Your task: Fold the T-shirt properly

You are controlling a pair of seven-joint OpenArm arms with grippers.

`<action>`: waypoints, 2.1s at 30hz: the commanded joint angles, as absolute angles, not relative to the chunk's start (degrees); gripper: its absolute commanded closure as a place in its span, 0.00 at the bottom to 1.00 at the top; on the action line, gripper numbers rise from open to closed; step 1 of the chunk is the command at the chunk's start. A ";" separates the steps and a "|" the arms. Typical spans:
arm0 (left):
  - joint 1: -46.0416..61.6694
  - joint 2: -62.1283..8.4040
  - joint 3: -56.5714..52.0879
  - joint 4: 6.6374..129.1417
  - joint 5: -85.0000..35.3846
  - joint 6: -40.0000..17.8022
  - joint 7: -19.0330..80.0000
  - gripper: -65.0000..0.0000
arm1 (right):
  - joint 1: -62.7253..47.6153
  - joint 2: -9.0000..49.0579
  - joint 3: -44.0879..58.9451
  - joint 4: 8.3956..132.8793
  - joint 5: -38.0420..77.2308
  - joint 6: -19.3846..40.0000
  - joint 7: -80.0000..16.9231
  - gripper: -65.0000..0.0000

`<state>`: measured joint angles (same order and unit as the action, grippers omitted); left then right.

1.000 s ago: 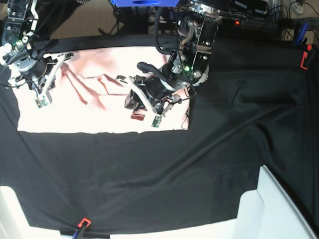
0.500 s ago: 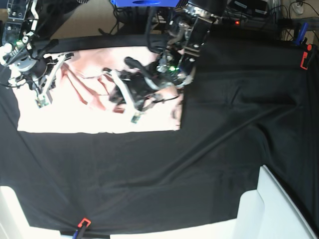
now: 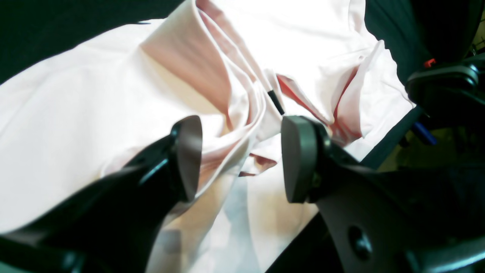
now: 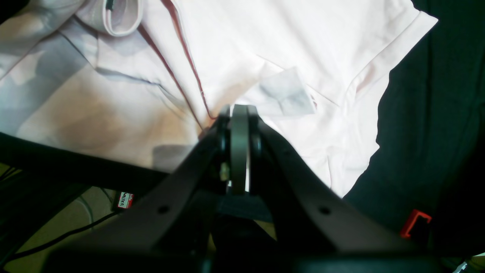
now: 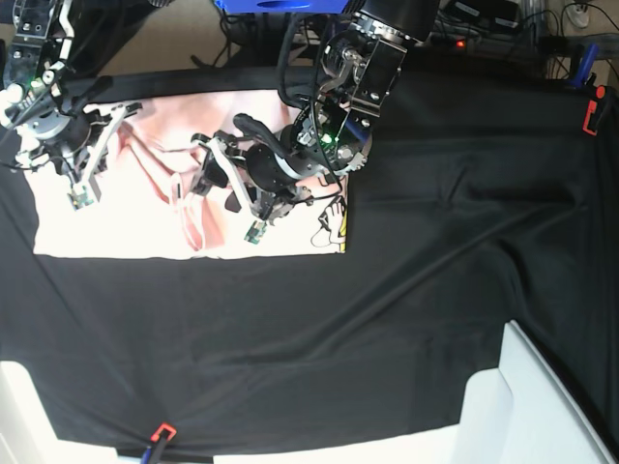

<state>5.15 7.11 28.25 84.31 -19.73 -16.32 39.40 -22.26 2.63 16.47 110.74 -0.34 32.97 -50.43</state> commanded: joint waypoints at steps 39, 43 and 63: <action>26.51 -4.79 -25.10 97.71 12.62 -16.75 35.65 1.00 | -6.99 11.47 -26.07 113.36 -0.48 32.57 -55.69 0.55; 26.15 -3.56 -24.84 97.89 12.62 -16.75 35.65 1.00 | -3.74 11.47 -28.88 108.70 -0.48 32.57 -55.96 0.48; 26.59 -3.38 -25.10 97.80 12.35 -16.75 35.65 0.99 | 2.68 9.71 -31.52 91.12 -0.22 32.84 -51.21 0.48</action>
<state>26.22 -2.90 -24.75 96.86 12.01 -17.34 36.36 1.21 9.89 -31.64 90.35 -0.45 32.95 -52.29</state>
